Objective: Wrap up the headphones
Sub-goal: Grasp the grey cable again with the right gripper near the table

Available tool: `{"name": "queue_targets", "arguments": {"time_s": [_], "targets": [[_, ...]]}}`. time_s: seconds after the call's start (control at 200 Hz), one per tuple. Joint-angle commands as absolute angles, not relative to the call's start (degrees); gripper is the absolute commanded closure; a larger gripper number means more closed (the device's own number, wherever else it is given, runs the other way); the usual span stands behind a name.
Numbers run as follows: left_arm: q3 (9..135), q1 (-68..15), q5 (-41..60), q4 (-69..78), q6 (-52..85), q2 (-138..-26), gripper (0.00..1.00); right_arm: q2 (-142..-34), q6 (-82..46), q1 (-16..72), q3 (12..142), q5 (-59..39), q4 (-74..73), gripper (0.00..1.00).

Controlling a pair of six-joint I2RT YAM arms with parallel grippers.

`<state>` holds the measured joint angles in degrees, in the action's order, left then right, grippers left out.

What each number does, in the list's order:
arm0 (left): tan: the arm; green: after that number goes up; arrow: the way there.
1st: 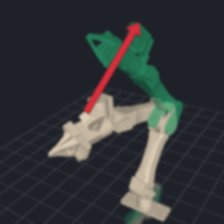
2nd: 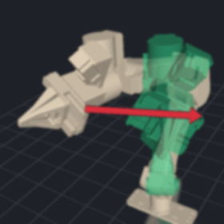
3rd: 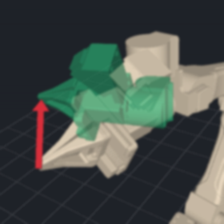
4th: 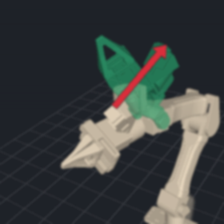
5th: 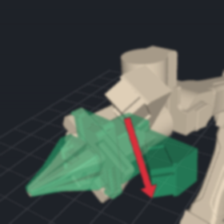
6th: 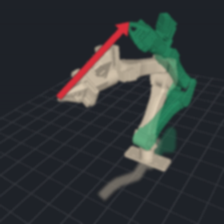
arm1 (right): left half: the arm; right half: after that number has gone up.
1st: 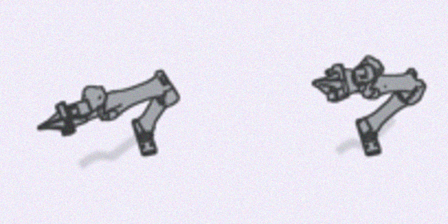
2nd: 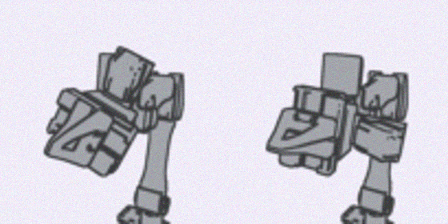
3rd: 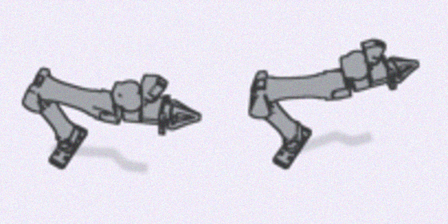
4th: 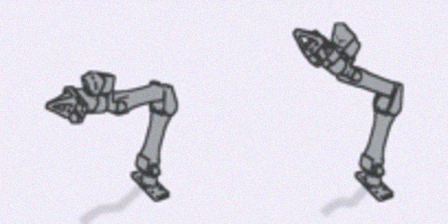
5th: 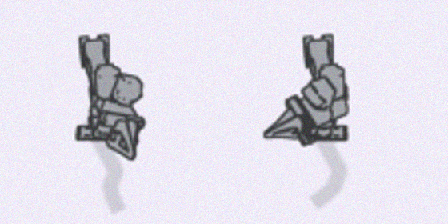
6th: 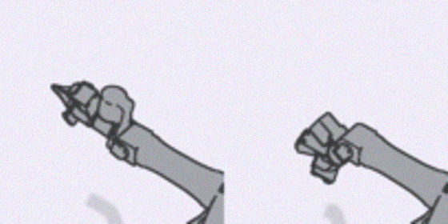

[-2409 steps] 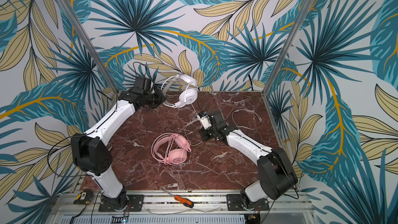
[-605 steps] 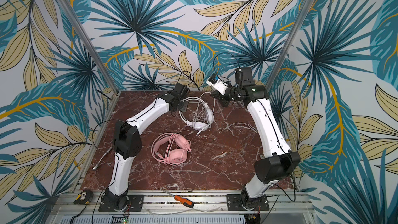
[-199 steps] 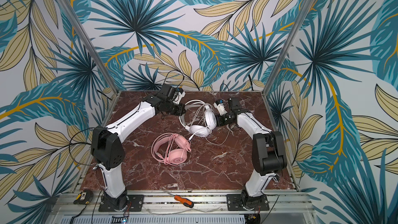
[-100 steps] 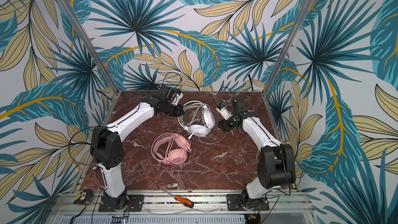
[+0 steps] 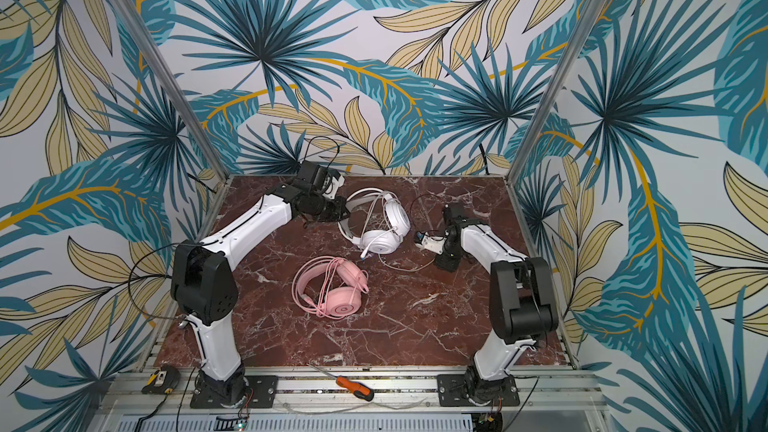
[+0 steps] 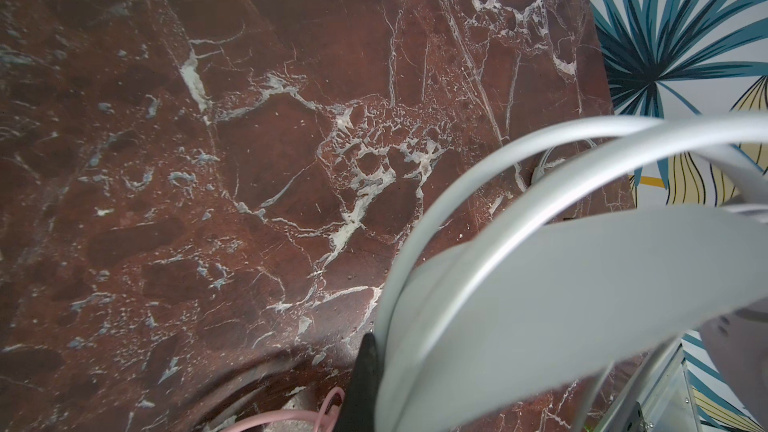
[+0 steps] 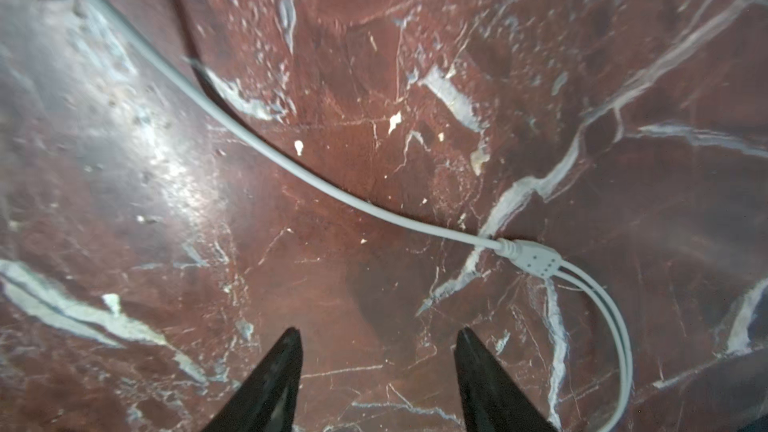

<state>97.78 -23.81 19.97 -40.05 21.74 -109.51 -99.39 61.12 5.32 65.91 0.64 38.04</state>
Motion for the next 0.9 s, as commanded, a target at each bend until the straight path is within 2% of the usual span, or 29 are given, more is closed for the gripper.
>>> {"name": "queue_targets", "arguments": {"time_s": [0.0, 0.255, 0.381, 0.651, 0.826, 0.896], "targets": [[97.58, -23.51, 22.74, -38.14, 23.12, -106.88, 1.0, -102.82, 65.67, 5.19, 69.6, 3.58, 38.43, 0.39], [97.62, -23.36, 22.53, -38.55, 23.05, -107.05, 1.0, -110.1, 68.44, 5.19, 76.01, 3.22, 39.47, 0.44], [97.74, -23.36, 22.66, -38.76, 23.12, -107.22, 1.0, -113.9, 69.16, 5.18, 79.79, 1.93, 46.48, 0.46], [98.0, -23.22, 21.72, -39.54, 23.03, -107.62, 1.0, -117.39, 68.91, 5.19, 79.8, 0.65, 48.47, 0.51], [98.39, -23.11, 21.71, -39.64, 23.51, -107.99, 1.0, -118.53, 68.86, 5.17, 79.67, 0.12, 49.82, 0.64], [98.52, -23.0, 21.72, -39.63, 23.66, -108.14, 1.0, -118.22, 68.64, 5.18, 79.39, -0.89, 50.16, 0.73]]}}
